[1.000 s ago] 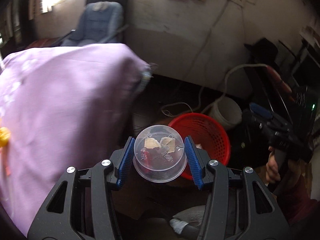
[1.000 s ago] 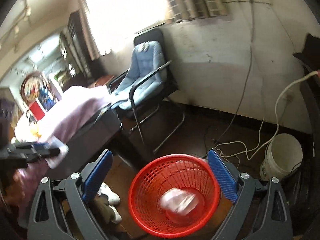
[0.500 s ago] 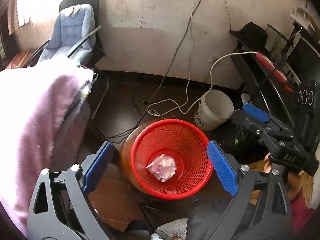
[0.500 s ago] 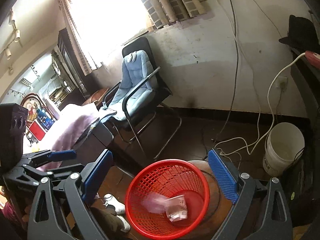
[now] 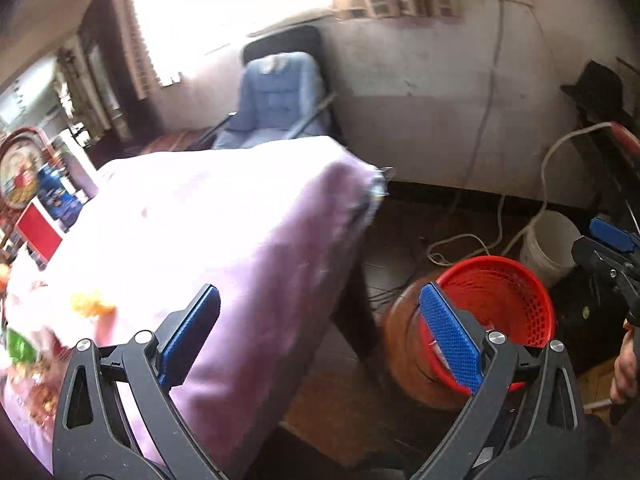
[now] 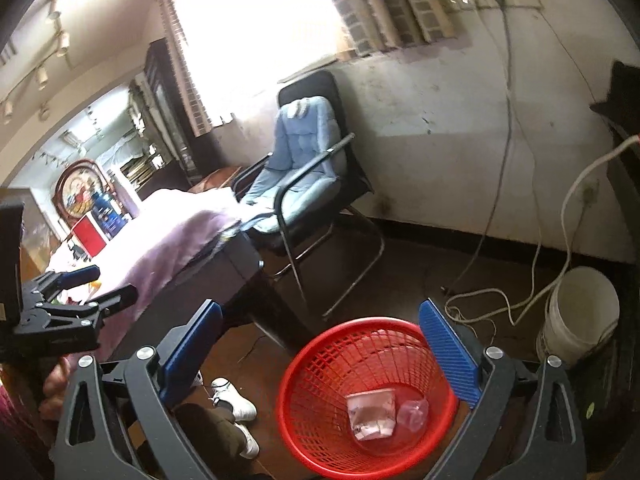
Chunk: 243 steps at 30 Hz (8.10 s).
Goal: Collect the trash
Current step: 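Carry both items to the red wastebasket and open both tools to drop them, then move left tool to clear plastic cup while right tool approaches yellow pom-pom, then grasp the clear plastic cup with left tool while right tool grasps yellow pom-pom, then carry cup and pom-pom to the red wastebasket and open both tools over it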
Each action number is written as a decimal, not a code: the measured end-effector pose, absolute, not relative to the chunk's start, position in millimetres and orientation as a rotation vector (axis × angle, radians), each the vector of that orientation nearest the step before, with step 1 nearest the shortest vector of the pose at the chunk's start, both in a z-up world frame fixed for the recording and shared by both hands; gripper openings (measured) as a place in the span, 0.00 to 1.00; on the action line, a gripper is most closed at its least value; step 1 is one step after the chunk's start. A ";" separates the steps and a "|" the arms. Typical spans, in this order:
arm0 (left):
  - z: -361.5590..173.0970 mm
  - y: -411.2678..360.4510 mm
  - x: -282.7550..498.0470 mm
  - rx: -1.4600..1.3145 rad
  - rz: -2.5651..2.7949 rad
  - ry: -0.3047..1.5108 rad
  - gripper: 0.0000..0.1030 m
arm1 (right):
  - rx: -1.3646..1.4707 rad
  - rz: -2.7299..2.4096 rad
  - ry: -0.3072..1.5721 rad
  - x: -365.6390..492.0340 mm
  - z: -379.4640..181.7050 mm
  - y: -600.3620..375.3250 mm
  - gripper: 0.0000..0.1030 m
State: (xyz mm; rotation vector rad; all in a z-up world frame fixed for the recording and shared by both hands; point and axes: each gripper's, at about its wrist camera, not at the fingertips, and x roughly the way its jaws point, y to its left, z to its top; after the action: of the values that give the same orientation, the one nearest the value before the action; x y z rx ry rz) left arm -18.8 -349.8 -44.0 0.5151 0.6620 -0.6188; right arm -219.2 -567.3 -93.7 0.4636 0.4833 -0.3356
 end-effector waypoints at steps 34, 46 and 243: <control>-9.2 48.3 64.2 0.321 0.146 0.708 0.93 | 0.164 0.297 0.581 -18.5 -15.1 -288.0 0.94; -25.9 138.6 108.7 0.027 0.121 0.883 0.94 | 0.032 0.322 0.651 64.1 -14.0 -202.1 0.94; -71.8 -381.9 -48.7 0.507 -0.867 0.784 0.32 | 0.447 -0.440 0.611 -216.9 -111.5 -587.8 0.66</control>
State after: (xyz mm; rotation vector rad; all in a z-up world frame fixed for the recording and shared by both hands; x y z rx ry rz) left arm -48.7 -381.9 -71.8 0.5071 0.7841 -0.8666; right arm -216.9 -587.8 -111.5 0.4474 0.6115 -0.4400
